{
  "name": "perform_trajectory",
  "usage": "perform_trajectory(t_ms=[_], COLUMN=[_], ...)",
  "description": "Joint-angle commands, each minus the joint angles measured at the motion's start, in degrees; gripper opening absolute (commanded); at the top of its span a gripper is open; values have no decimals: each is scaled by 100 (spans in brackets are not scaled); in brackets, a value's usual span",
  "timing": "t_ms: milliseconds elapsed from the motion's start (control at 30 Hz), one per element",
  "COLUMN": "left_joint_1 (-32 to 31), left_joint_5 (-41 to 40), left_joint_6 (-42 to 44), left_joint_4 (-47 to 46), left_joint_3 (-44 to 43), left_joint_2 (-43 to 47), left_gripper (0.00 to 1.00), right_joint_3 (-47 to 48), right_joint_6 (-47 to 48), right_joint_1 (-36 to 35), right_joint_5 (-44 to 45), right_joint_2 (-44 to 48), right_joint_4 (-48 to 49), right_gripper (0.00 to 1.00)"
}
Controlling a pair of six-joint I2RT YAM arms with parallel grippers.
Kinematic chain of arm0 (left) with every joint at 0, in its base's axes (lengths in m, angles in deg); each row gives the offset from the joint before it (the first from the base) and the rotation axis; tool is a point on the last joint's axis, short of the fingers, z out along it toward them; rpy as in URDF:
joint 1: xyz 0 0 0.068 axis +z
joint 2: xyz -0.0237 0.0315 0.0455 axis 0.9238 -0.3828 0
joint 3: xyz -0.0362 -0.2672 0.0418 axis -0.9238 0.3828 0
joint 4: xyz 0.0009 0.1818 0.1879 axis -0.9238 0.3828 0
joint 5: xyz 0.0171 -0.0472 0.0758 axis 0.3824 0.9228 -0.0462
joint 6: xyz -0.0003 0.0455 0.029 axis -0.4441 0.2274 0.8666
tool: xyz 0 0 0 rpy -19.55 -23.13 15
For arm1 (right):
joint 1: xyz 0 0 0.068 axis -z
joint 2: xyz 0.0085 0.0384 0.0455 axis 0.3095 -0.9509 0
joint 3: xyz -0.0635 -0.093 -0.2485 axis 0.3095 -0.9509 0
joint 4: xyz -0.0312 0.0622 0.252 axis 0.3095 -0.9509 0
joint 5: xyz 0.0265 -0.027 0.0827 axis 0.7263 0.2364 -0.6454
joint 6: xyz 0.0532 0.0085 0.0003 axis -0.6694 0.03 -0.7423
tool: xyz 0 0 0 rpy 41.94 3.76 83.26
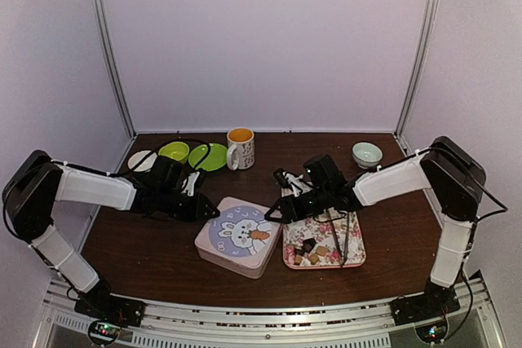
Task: Pack the chocolate
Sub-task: Rotate the packing box at the center of the board.
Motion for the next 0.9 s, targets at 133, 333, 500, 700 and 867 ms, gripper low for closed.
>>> perform_trajectory(t_ms=[133, 333, 500, 700, 867], left_joint_1=[-25, -28, -32, -33, -32], left_joint_5=[-363, -238, 13, 190, 289], left_joint_6=[425, 453, 475, 483, 441], left_joint_4=[439, 289, 125, -5, -102], left_joint_3=[-398, -568, -822, -1000, -1025], left_joint_2=[-432, -586, -731, -871, -846], left_gripper=[23, 23, 23, 23, 24], right_joint_3=[-1077, -1533, -1666, -1836, -1871], right_joint_6=[-1058, -1341, -1460, -1716, -2077], right_joint_1=[-481, -753, -1072, -1215, -1252], right_joint_5=[-302, -166, -115, 64, 198], right_joint_2=[670, 1043, 1176, 1291, 1160], right_joint_4=[859, 1106, 1014, 1157, 1338], right_gripper=[48, 48, 48, 48, 52])
